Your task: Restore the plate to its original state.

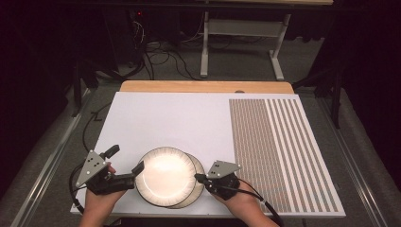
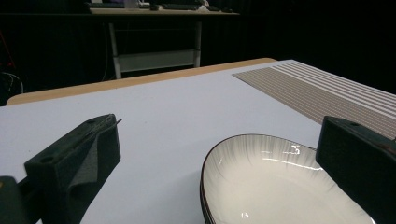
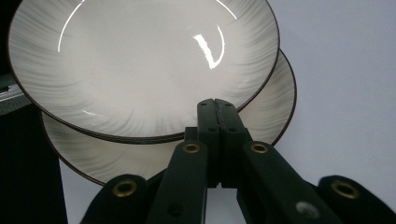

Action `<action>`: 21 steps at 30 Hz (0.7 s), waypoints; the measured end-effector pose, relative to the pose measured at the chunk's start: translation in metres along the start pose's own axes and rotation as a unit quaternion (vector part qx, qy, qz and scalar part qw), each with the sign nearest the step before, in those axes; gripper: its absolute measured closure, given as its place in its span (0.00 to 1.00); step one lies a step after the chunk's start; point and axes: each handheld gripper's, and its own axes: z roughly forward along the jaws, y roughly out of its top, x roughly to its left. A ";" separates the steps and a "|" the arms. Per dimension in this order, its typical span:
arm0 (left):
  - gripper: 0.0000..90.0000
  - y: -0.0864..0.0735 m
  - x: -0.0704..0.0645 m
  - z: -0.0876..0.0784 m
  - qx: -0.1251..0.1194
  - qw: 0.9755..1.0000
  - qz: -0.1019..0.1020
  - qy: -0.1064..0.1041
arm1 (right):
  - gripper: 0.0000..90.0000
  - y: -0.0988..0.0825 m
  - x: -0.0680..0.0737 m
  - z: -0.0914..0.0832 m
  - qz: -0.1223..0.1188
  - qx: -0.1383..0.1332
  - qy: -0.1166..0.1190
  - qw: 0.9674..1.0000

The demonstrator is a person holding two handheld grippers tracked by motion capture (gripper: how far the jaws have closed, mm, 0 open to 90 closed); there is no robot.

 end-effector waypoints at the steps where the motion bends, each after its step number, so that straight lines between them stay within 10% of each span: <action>1: 0.01 0.000 0.000 0.000 0.000 1.000 0.000 0.000 | 1.00 0.000 0.000 0.000 0.000 0.000 0.000 1.000; 21: 0.01 0.000 -0.001 0.000 -0.001 1.000 0.001 -0.003 | 1.00 -0.001 -0.002 -0.004 -0.001 0.003 -0.004 1.000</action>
